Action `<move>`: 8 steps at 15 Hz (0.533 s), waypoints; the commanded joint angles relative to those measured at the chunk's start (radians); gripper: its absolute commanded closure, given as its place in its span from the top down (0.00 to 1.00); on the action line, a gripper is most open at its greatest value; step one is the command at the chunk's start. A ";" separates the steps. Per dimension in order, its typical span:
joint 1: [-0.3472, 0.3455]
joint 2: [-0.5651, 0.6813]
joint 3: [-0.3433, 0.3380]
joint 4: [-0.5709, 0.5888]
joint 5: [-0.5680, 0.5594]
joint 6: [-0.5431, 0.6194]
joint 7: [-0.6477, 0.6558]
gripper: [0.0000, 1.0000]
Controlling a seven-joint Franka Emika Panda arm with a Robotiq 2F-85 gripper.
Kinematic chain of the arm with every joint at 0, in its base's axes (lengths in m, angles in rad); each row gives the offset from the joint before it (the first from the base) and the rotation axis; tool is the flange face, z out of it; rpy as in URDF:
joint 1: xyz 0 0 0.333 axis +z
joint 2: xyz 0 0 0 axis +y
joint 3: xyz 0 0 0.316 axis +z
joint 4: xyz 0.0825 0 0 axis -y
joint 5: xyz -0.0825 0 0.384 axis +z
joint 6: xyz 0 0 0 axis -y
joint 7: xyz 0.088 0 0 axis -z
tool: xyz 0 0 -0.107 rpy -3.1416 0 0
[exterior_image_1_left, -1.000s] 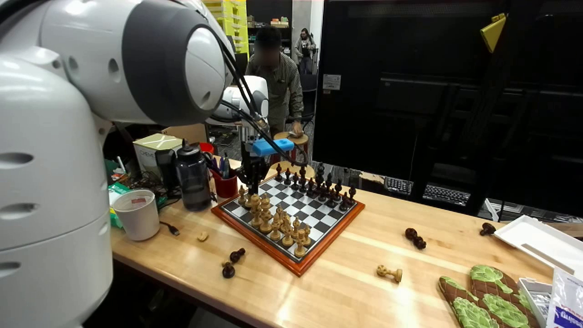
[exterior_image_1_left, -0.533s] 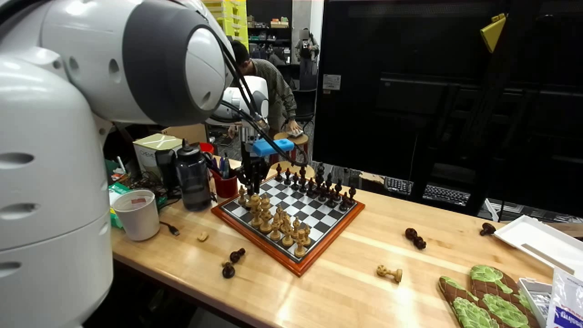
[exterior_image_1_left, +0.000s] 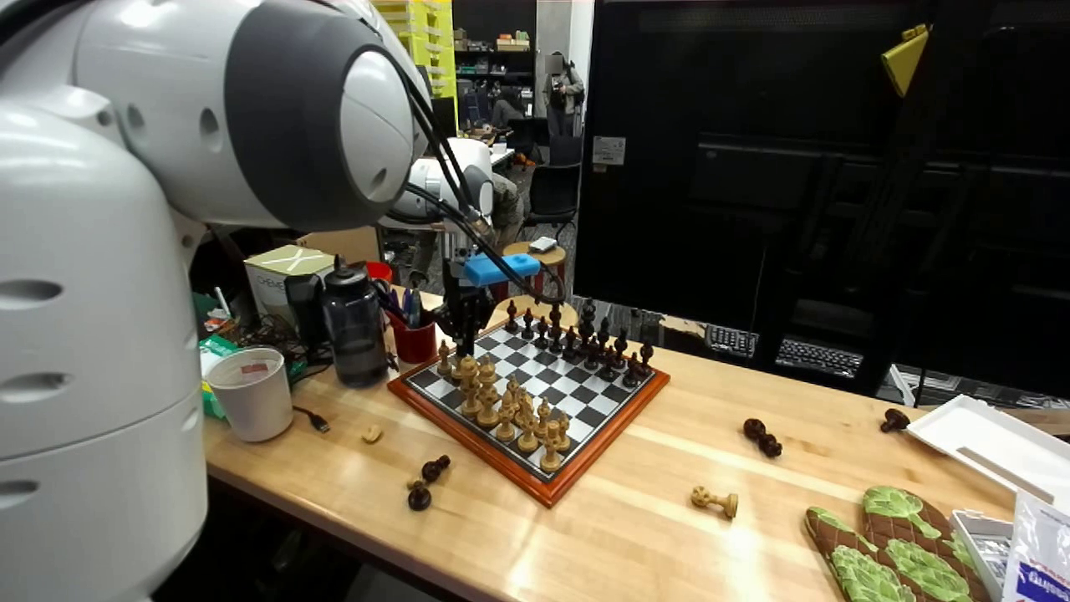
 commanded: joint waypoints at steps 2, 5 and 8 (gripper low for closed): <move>0.004 -0.007 -0.002 -0.002 -0.007 0.001 -0.018 0.03; 0.004 -0.006 -0.003 -0.001 -0.007 0.000 -0.018 0.40; 0.004 -0.006 -0.002 -0.002 -0.007 0.001 -0.018 0.46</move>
